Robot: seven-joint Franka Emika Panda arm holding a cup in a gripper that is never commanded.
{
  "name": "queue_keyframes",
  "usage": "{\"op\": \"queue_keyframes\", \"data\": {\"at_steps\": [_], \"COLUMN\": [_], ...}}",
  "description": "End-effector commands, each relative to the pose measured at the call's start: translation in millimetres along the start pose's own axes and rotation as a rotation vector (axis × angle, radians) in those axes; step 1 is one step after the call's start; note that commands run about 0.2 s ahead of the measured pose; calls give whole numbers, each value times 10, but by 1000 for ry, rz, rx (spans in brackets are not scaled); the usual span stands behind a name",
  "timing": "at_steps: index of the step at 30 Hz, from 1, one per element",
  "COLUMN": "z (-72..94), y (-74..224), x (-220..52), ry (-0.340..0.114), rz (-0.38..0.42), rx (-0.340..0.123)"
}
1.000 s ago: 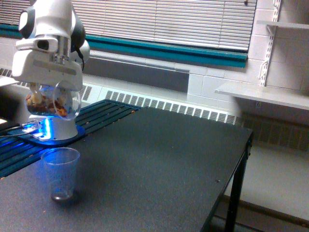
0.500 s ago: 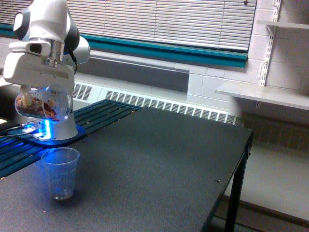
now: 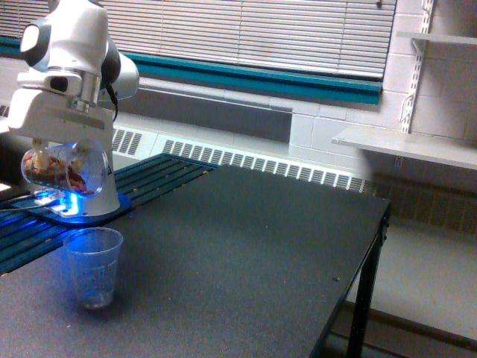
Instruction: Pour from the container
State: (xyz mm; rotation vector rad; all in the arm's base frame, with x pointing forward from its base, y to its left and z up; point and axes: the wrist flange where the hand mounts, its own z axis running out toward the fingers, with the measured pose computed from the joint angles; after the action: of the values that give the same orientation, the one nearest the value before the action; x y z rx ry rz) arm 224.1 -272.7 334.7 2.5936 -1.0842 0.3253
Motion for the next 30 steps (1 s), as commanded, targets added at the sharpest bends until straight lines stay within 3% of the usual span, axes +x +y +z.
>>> {"op": "queue_keyframes", "data": {"at_steps": [1, 30], "z": [54, 215], "y": [-36, -42], "x": [-41, -80], "ry": [-12, -4], "rz": [-7, -76], "rx": [-20, -120]}}
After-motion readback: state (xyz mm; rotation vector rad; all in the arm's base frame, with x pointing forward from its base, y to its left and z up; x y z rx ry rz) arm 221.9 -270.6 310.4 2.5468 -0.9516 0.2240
